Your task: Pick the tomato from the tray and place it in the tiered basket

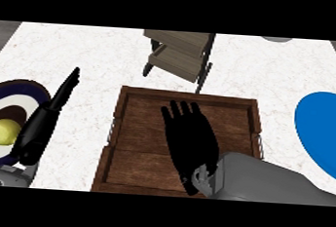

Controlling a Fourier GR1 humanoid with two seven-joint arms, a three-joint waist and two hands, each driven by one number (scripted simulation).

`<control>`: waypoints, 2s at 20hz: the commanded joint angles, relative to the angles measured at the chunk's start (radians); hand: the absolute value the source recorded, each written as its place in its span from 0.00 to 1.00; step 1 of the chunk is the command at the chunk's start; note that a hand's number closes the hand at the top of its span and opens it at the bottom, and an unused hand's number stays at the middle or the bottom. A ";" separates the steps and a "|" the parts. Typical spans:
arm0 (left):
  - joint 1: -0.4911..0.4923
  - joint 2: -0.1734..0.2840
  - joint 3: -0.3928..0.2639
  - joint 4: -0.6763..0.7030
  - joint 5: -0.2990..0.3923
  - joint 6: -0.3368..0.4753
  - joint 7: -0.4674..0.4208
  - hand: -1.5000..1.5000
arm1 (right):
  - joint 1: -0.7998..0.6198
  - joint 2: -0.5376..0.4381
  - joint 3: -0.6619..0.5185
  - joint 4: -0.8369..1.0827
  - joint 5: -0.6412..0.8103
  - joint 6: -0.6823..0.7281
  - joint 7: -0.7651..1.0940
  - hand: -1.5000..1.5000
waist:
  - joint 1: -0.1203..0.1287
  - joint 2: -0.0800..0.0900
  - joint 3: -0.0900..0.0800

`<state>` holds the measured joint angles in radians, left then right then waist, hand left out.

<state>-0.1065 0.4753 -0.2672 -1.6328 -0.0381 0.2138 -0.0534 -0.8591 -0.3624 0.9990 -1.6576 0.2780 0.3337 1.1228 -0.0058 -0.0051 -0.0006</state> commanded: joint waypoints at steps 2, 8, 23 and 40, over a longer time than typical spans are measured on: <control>0.012 0.009 0.021 -0.038 0.003 -0.029 0.026 0.50 | 0.008 0.043 -0.043 -0.009 0.066 0.051 0.170 0.00 | 0.007 0.001 0.000; -0.031 -0.009 0.058 0.038 0.008 -0.070 -0.013 0.50 | 0.052 0.050 -0.109 0.046 0.107 0.086 0.089 0.00 | 0.003 0.004 0.000; 0.036 -0.068 0.082 -0.061 -0.071 -0.106 0.022 0.50 | 0.256 0.135 -0.198 0.117 0.358 0.100 -0.082 0.00 | 0.008 0.004 0.001; -0.032 -0.133 0.159 -0.008 -0.123 -0.168 0.031 0.50 | 0.312 0.241 -0.264 0.243 0.574 0.031 -0.428 1.00 | 0.006 0.005 0.001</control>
<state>-0.0950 0.3440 -0.1462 -1.6657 -0.1632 0.0726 -0.0314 -0.5606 -0.1310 0.7322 -1.3800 0.7991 0.3489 0.7296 0.0029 -0.0069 -0.0032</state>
